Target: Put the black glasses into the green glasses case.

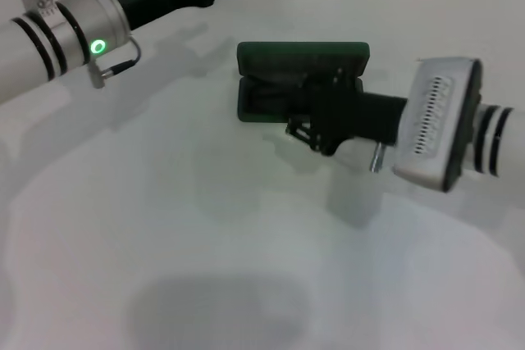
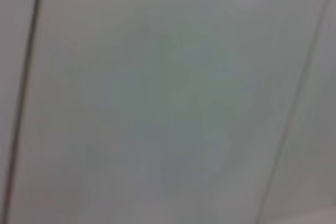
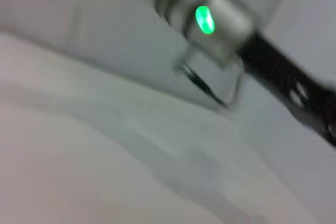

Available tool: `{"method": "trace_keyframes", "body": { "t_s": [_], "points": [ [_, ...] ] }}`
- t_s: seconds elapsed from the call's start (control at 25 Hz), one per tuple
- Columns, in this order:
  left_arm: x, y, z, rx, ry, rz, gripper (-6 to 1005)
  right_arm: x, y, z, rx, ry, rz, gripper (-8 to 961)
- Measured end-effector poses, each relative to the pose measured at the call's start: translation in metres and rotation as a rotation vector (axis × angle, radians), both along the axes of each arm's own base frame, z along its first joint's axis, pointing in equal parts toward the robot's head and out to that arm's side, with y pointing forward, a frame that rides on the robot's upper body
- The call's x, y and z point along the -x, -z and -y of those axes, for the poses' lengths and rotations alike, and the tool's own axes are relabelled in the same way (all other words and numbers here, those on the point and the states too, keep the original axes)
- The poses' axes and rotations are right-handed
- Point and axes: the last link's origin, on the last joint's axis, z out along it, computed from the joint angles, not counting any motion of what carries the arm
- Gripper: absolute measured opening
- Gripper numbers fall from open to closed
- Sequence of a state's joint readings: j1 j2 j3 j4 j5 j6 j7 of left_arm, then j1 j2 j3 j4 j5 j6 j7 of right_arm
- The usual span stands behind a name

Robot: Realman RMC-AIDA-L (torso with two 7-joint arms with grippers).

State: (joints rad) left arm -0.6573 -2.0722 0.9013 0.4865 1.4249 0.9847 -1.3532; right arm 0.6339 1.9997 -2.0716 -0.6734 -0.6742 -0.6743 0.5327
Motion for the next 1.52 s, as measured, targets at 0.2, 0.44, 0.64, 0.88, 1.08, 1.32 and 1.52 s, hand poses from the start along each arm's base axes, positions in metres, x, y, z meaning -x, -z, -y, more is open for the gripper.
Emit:
{"method": "trace_keyframes", "body": {
  "t_s": [0.2,0.44,0.64,0.88,1.08,1.32,1.52],
  "points": [
    [-0.006,0.011,-0.02,0.089,-0.055,-0.217,700,-0.009,-0.038,0.018,0.26,0.007,-0.134,372],
    [-0.04,0.035,-0.032,0.123,0.025,-0.351,700,-0.028,-0.098,0.041,0.446,-0.051,-0.351,386],
    [-0.056,0.055,-0.037,0.143,0.054,-0.461,699,-0.035,-0.097,0.05,0.468,-0.052,-0.344,398],
    [-0.06,0.075,-0.032,0.185,0.082,-0.572,699,-0.037,-0.089,0.05,0.465,-0.029,-0.323,412],
    [-0.06,0.085,-0.022,0.238,0.12,-0.608,699,-0.04,-0.087,0.047,0.451,0.001,-0.308,424],
    [-0.042,0.086,-0.012,0.247,0.11,-0.622,700,-0.042,-0.084,0.041,0.422,0.029,-0.285,438],
    [-0.042,0.079,-0.006,0.21,0.125,-0.585,701,-0.041,-0.083,0.04,0.422,0.027,-0.276,450]
  ]
}}
